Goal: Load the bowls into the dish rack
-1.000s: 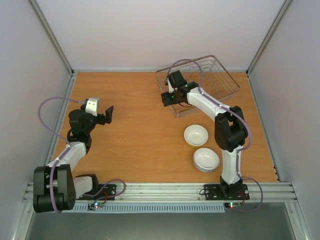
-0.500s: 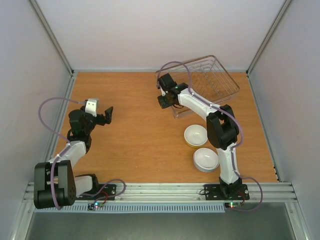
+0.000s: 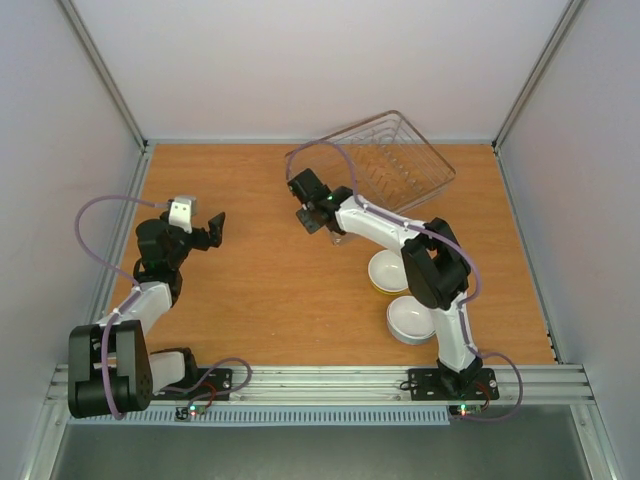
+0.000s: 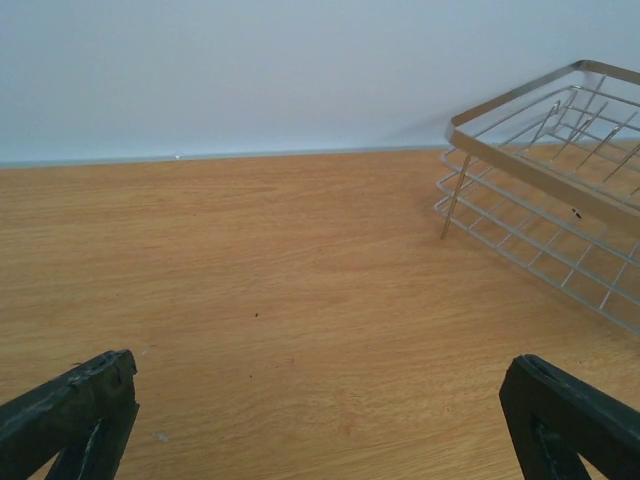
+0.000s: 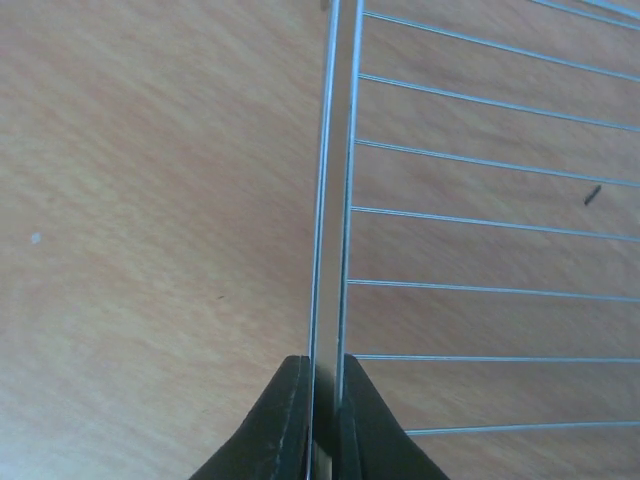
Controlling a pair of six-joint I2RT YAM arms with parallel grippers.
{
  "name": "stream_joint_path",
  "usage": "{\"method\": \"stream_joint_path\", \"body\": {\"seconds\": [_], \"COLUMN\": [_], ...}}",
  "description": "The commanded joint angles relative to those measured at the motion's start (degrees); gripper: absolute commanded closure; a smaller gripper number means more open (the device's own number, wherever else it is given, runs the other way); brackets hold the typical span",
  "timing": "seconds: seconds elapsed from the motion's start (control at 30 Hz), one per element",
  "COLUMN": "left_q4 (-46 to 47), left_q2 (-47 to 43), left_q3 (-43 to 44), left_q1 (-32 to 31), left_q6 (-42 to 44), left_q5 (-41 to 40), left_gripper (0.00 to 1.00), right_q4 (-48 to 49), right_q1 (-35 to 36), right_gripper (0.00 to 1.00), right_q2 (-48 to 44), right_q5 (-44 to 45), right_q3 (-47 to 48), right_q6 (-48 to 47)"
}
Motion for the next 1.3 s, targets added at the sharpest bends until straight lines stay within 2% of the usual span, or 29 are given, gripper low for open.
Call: {"method": "stream_joint_path", "body": {"seconds": [0.0,0.3,0.63,0.97,1.27], "left_q4": [3.53,3.40,4.21,4.51,4.53], "left_q2": [-1.02,-3.69,-5.61,-5.37,-4.61], "left_q3": [-0.82,-1.41,-2.53,-2.74,-2.67], "left_q1": [0.41,0.67,0.91,1.02,1.02], "left_q6": [-0.35,-0.62,-1.03,-1.06,-1.06], "left_q5": [0.64,-0.47,-0.97,-1.33,-0.17], "left_gripper": [0.01,0.01,0.00,0.01,0.01], "right_q4": [2.00,10.59,17.58,23.41,23.71], "right_q1": [5.07,12.87,24.28,30.39,34.24], "right_gripper": [0.92,0.98,0.99,0.99,0.96], "right_q2": [-2.35,-11.66,-19.90,-22.20,-23.93], "right_q5": [-0.71,0.71,6.28,6.76,9.87], "right_q3": [-5.75,-20.71,-35.74,-43.87,-47.48], "right_q6": [-4.02,-6.62,-6.72,-8.80,-7.38]}}
